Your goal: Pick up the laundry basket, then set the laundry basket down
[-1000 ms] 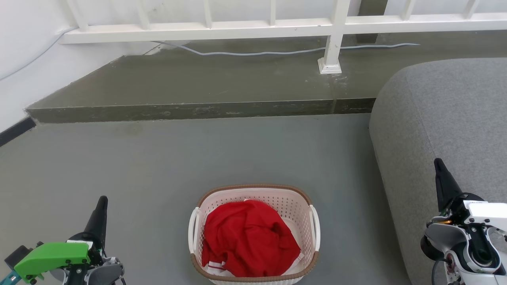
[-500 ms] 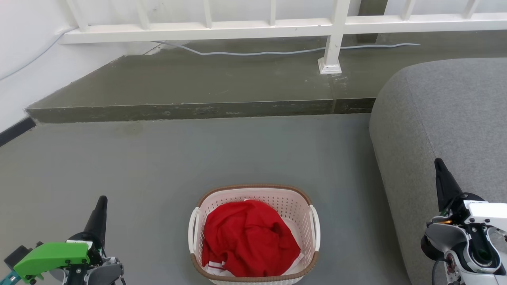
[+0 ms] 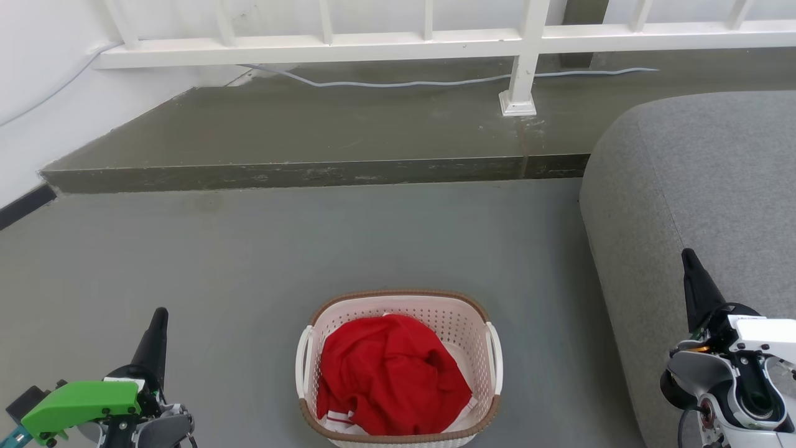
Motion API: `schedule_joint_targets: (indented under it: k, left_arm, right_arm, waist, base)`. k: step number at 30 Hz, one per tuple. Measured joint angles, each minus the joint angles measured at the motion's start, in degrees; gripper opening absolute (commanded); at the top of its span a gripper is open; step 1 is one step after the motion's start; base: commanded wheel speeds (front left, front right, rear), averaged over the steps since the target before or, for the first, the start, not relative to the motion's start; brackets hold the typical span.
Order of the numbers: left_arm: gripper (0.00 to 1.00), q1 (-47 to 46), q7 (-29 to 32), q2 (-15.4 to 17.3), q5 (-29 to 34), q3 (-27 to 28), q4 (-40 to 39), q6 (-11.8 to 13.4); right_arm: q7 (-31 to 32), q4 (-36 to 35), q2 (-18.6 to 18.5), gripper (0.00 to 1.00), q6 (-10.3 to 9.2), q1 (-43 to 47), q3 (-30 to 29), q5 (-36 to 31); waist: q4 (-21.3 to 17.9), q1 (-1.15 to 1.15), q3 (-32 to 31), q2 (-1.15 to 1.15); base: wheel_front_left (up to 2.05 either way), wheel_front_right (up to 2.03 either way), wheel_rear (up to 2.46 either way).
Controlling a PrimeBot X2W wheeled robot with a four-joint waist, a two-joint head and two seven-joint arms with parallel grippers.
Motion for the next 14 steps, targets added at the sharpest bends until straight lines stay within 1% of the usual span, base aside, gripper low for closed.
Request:
schedule_joint_targets:
  k: [14]
  left_arm:
    - [0.0,0.0,0.0,0.0,0.0,0.1,0.0,0.0]
  right_arm:
    - [0.0,0.0,0.0,0.0,0.07,0.0,-0.1,0.0]
  waist:
    - [0.0,0.0,0.0,0.0]
  base:
    - [0.0,0.0,0.0]
